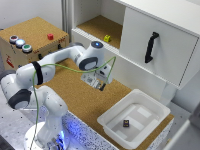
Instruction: Pick up the purple block
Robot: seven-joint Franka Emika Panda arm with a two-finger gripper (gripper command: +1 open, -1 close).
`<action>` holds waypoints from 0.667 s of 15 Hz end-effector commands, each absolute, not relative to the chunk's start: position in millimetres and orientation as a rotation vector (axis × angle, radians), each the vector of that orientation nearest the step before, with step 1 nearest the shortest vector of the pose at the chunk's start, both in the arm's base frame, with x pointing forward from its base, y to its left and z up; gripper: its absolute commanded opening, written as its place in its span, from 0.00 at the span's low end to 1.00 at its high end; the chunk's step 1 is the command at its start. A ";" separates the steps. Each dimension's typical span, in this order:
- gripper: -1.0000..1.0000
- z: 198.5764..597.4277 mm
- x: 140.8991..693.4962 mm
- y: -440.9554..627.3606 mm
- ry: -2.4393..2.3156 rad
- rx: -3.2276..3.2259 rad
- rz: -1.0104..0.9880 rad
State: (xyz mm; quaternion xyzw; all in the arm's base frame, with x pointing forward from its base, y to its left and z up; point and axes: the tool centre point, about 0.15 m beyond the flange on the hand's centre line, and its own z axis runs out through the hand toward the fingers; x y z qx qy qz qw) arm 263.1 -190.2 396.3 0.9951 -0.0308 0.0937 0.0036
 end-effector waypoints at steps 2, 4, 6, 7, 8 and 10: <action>1.00 389.1 259.4 -249.7 -0.424 3.107 0.257; 1.00 377.8 256.2 -269.5 -0.503 3.097 0.222; 1.00 368.7 252.8 -287.2 -0.564 3.101 0.229; 1.00 363.9 253.1 -294.1 -0.569 3.101 0.226; 1.00 356.2 253.3 -304.7 -0.573 3.107 0.203; 1.00 345.1 255.2 -324.2 -0.578 3.116 0.183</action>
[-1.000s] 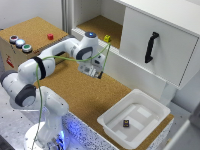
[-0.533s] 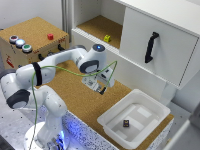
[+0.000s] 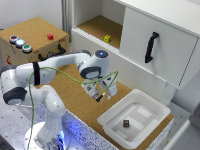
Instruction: Pick up the purple block
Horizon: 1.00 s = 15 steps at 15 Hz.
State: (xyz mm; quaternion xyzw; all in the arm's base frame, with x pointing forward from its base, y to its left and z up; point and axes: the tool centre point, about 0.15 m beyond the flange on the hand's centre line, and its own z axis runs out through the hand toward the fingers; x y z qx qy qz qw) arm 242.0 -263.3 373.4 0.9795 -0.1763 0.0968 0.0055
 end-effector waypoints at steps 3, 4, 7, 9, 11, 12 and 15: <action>1.00 331.7 258.0 -349.6 -0.585 3.110 0.165; 1.00 328.3 258.2 -355.6 -0.594 3.108 0.165; 1.00 314.3 257.5 -369.2 -0.647 3.111 0.174; 1.00 301.7 255.8 -370.6 -0.679 3.115 0.165; 1.00 290.7 252.4 -370.7 -0.716 3.105 0.158; 1.00 284.1 250.6 -372.3 -0.743 3.098 0.162; 1.00 270.3 249.4 -378.2 -0.795 3.074 0.193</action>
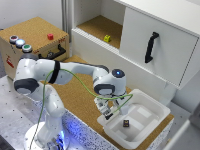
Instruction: Pick up the purple block
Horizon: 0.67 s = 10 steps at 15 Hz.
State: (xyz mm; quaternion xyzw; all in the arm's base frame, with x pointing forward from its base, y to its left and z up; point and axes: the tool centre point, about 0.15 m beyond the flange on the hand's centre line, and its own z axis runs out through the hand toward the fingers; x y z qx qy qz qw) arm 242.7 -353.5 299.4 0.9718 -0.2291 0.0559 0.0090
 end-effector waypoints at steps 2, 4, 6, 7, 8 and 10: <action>1.00 264.2 248.0 -384.1 -0.846 3.061 0.245; 1.00 257.8 248.3 -391.2 -0.891 3.047 0.284; 1.00 250.3 252.2 -395.0 -0.909 3.040 0.298; 1.00 247.8 255.0 -395.6 -0.908 3.037 0.302; 1.00 246.4 258.4 -395.6 -0.905 3.034 0.306; 1.00 242.2 267.8 -395.9 -0.880 3.040 0.287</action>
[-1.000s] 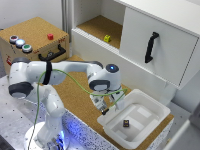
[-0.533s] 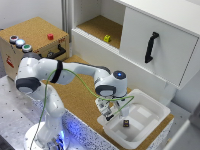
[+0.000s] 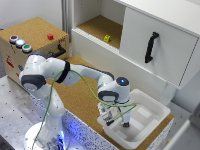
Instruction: Pick up the purple block
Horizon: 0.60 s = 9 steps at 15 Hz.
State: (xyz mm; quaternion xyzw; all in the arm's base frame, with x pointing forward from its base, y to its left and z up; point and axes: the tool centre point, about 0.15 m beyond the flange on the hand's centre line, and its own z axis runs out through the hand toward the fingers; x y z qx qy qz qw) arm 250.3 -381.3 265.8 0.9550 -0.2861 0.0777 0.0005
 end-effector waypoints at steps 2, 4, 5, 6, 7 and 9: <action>1.00 240.5 275.4 -398.5 -0.861 3.040 0.263; 1.00 240.5 280.1 -402.2 -0.859 3.025 0.245; 1.00 239.1 281.9 -404.4 -0.863 3.026 0.240; 1.00 238.3 283.7 -406.5 -0.864 3.025 0.236; 1.00 236.7 285.4 -407.9 -0.867 3.025 0.231; 1.00 230.5 286.6 -409.2 -0.885 3.038 0.223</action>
